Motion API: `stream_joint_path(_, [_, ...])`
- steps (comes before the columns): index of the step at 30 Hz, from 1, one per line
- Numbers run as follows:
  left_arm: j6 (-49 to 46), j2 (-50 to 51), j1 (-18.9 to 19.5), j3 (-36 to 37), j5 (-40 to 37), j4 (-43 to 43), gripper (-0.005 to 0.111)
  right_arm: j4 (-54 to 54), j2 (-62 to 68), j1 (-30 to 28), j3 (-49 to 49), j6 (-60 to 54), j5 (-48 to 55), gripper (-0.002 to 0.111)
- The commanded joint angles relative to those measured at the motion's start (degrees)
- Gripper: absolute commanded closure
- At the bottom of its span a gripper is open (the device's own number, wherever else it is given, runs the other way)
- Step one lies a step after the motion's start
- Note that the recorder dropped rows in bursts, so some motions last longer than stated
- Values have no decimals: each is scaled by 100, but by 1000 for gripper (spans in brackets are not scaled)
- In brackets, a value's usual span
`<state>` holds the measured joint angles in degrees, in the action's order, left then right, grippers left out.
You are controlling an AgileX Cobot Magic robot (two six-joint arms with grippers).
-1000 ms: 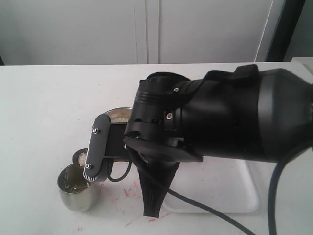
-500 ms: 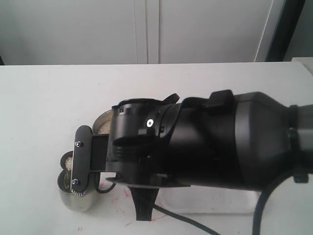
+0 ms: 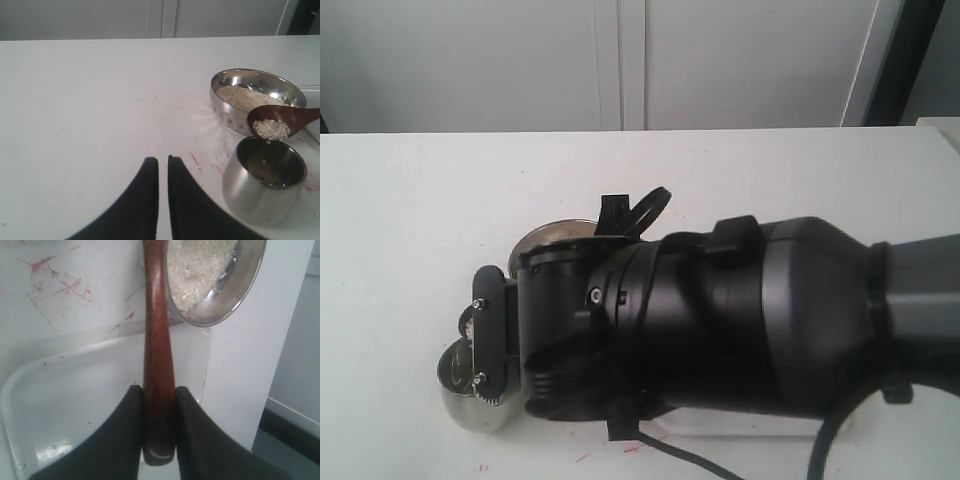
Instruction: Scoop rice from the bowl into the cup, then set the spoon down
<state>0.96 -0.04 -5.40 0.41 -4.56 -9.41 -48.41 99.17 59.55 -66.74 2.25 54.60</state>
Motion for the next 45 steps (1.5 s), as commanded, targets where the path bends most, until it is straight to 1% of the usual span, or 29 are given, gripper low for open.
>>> stream_joint_path(1, [10, 4, 9, -41, 19, -37, 92, -341, -9, 200, 20, 73, 98, 108])
stream_joint_path(3, [10, 4, 9, -41, 19, -37, 92, -422, -9, 272, 20, 73, 139, 108])
stream_joint_path(12, [10, 4, 9, -41, 19, -37, 92, -561, 14, 268, 20, 24, 579, 108])
stream_joint_path(21, [10, 4, 9, -41, 19, -37, 92, -548, 24, 279, 20, -157, 578, 108])
stream_joint_path(25, [10, 4, 9, -41, 19, -37, 92, -572, 35, 445, 20, -184, 578, 108])
stream_joint_path(31, [10, 4, 9, -41, 19, -37, 92, -596, 35, 445, 20, -225, 639, 108])
stream_joint_path(35, [10, 4, 9, -41, 19, -37, 92, -887, 35, 445, 20, -225, 678, 108])
stream_joint_path(45, [10, 4, 9, -41, 19, -37, 92, -936, 35, 445, 20, -373, 656, 108])
